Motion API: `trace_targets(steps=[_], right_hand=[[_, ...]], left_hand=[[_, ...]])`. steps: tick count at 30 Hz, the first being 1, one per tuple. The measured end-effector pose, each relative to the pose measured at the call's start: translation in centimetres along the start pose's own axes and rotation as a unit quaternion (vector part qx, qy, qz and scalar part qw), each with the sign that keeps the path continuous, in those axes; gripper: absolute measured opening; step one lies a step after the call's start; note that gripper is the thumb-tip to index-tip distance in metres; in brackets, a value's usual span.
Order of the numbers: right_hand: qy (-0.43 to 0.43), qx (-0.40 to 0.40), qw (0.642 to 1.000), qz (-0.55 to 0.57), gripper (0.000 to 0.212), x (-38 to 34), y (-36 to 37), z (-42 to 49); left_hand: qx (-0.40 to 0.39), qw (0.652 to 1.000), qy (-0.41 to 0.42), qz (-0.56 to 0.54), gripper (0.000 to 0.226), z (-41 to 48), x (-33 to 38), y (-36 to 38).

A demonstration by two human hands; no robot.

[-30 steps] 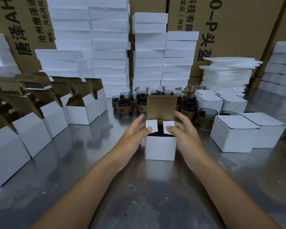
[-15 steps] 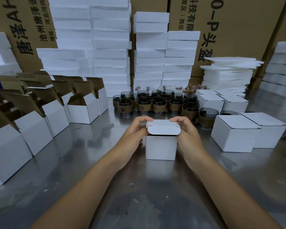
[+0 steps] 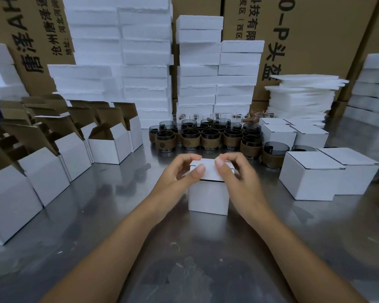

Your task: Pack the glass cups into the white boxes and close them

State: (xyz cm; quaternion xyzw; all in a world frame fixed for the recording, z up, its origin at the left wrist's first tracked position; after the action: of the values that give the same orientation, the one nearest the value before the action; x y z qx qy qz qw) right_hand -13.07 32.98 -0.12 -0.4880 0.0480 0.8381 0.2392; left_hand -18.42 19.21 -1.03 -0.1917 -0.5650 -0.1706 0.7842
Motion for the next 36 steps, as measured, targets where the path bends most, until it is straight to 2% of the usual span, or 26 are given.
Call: trace_targets(steps=[5,13,17,20,22,30,36], right_hand=[[-0.004,0.008,1.000,0.003,0.037,-0.4,-0.1,-0.1],[0.002,-0.024,1.000,-0.012,0.048,0.2,0.2,0.0],[0.012,-0.038,0.999,-0.019,0.039,0.4,0.4,-0.2],[0.024,-0.043,0.999,-0.002,0.016,0.8,0.4,0.0],[0.038,-0.047,0.998,0.030,0.016,1.1,0.5,0.2],[0.033,-0.051,0.998,0.008,0.028,1.3,0.7,0.3],[-0.023,0.038,0.994,-0.097,0.008,0.5,-0.6,0.0]], left_hand=[[0.021,1.000,0.019,-0.009,0.050,-0.1,0.5,0.0],[0.014,1.000,-0.005,-0.027,0.047,0.3,-0.5,-0.7],[-0.013,0.998,-0.032,-0.052,0.035,0.5,-1.4,-0.7],[-0.006,0.997,-0.045,-0.062,0.026,0.7,-1.6,-0.6],[0.000,0.996,-0.055,-0.067,0.024,0.8,-1.7,-0.7],[0.007,0.995,-0.049,-0.087,0.046,1.1,-1.9,-0.9],[0.030,0.999,-0.019,-0.018,0.048,0.5,-0.9,-0.9]])
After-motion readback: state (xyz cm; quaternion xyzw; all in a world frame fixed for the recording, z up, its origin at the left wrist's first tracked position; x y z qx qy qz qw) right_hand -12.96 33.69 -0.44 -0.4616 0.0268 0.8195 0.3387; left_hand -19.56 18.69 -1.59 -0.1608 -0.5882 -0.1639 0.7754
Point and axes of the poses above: each hand's wrist, its own z-axis towards the middle knuckle, its own y-axis out of the palm, x = y × z, the point moved 7 cm from there along z, towards the middle knuckle, and after that the axes turned 3 degrees about -y, right-handed, at the moved point
